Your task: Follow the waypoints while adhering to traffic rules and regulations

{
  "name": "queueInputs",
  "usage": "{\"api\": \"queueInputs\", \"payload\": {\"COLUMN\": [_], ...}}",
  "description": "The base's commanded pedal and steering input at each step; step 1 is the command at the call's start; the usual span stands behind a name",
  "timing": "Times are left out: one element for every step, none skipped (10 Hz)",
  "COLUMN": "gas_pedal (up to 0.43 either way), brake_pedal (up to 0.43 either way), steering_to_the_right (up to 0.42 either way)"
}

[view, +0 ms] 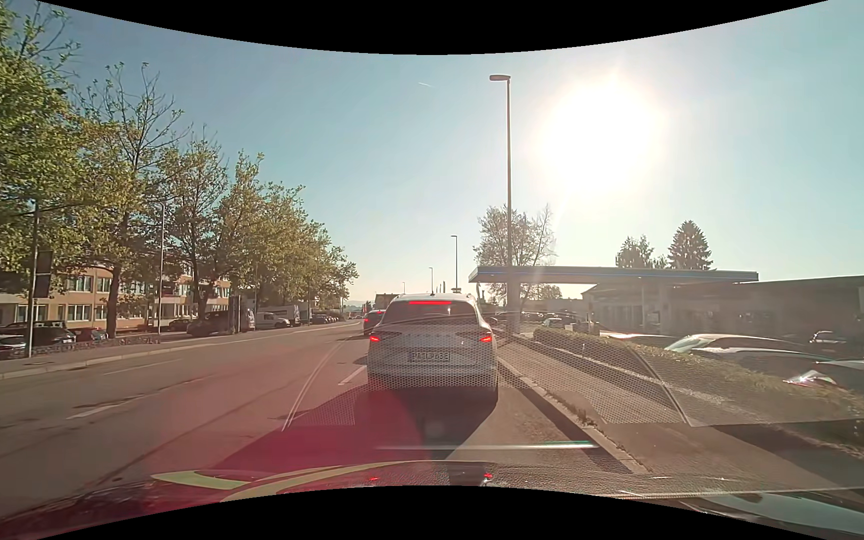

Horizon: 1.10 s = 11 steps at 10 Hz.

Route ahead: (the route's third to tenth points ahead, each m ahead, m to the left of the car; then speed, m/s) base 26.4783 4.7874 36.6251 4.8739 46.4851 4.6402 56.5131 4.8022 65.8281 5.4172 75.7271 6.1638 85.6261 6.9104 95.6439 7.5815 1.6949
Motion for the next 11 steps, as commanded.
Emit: {"api": "queueInputs", "payload": {"gas_pedal": [0.000,0.000,0.000,0.000,0.000,0.000,0.000,0.000,0.000,0.000,0.000], "brake_pedal": [0.037,0.037,0.030,0.037,0.037,0.037,0.037,0.037,0.043,0.037,0.043], "steering_to_the_right": [0.008,0.008,0.008,0.008,0.008,0.007,0.007,0.007,0.007,0.006,0.007]}}
